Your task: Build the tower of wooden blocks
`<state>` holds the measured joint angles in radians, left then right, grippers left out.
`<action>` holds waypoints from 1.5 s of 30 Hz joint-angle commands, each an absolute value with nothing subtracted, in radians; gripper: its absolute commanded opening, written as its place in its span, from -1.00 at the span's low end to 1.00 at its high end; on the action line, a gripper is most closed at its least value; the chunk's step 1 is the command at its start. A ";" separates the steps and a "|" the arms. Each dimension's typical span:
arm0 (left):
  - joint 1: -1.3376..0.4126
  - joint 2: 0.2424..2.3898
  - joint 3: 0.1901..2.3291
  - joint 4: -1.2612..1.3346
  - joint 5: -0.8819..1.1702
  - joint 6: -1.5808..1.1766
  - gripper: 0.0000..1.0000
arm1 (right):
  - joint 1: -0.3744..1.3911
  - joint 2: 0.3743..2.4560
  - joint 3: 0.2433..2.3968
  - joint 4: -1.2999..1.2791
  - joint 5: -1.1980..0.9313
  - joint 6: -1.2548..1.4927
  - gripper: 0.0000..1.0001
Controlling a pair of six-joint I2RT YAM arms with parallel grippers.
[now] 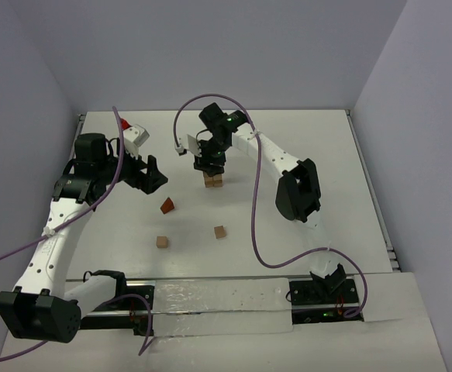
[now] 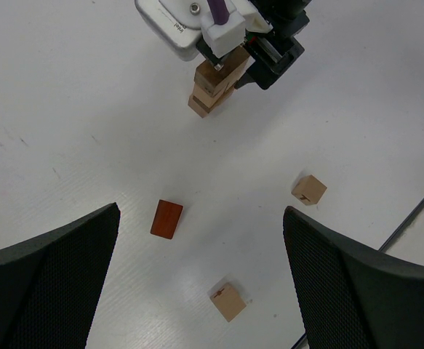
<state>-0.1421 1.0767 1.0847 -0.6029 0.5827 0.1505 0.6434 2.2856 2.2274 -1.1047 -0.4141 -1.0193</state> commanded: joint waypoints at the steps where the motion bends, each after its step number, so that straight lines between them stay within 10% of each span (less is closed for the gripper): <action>1: -0.137 1.072 1.127 -0.596 0.609 0.156 0.98 | 0.639 2.235 2.277 -1.084 -0.448 -1.006 0.35; 14: -0.118 1.014 1.057 -0.626 0.613 0.299 0.97 | 0.641 1.951 2.187 -1.039 -0.544 -0.880 0.57; 27: -0.155 1.020 0.854 -0.959 0.501 0.872 0.27 | 0.557 1.495 1.435 -0.770 -0.570 -0.648 0.52; 45: -0.459 1.152 0.692 -0.779 0.273 0.775 0.33 | 0.308 1.157 1.045 -0.615 -0.597 -0.468 0.54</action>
<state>-0.4439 1.1361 0.6846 -0.8472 0.2843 0.7890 0.3367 1.1902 1.0636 -0.6759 -0.5705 -0.5012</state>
